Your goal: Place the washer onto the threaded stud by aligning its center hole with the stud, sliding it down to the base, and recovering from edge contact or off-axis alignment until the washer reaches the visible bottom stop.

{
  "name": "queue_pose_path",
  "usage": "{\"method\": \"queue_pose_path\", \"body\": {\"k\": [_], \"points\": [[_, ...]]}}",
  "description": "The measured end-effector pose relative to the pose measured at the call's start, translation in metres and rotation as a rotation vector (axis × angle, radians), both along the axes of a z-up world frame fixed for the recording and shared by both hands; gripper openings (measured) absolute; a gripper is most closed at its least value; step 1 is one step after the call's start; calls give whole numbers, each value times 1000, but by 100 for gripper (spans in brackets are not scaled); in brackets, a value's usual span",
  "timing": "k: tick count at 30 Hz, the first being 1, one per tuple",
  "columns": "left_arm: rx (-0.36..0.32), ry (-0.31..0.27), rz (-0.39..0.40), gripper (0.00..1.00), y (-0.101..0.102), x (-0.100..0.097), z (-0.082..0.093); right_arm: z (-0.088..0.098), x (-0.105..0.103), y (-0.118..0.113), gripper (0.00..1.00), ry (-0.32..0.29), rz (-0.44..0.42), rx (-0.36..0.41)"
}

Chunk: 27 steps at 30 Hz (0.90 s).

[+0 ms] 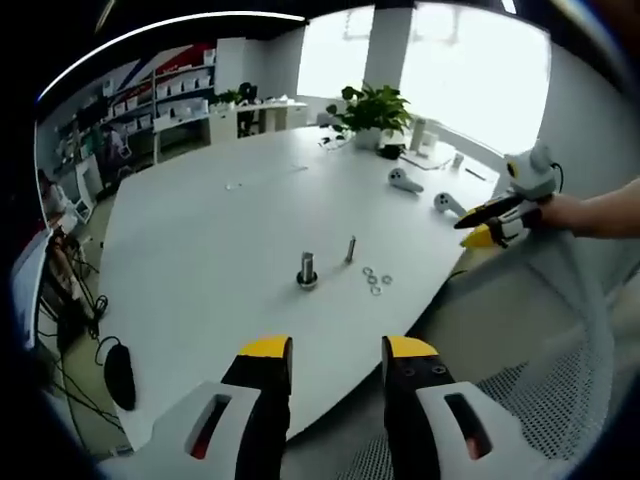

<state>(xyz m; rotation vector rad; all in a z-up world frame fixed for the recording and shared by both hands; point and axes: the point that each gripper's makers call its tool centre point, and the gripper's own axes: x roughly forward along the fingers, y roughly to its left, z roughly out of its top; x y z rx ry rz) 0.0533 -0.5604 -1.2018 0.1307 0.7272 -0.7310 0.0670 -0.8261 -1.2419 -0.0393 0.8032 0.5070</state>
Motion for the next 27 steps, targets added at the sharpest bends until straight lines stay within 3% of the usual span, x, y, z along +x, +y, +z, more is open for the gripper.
{"method": "queue_pose_path", "body": {"k": [6, 9, 16, 19, 20, 22, 27], "points": [[-31, 10, -26, 31, -7, -17, -9, -8, -2, -7, 39, 34, -3, -63], [-63, 13, -13, 31, -6, -17, -7, -7, -3, -7, 38, 34, -5, -54], [-115, -52, 2, 31, -12, -17, 11, -9, -4, -9, 38, 44, -2, -73], [-133, -52, 19, 31, -13, -18, 12, -9, -3, -9, 38, 40, -4, -72], [-128, -58, 23, 31, -13, -19, 12, -8, -3, -9, 38, 37, -6, -68], [-81, -129, 35, 30, -7, -11, 15, -8, -3, -10, 38, 37, -9, -63], [-99, -128, 53, 30, -7, -10, 14, -9, -3, -9, 38, 40, -9, -57]]}}
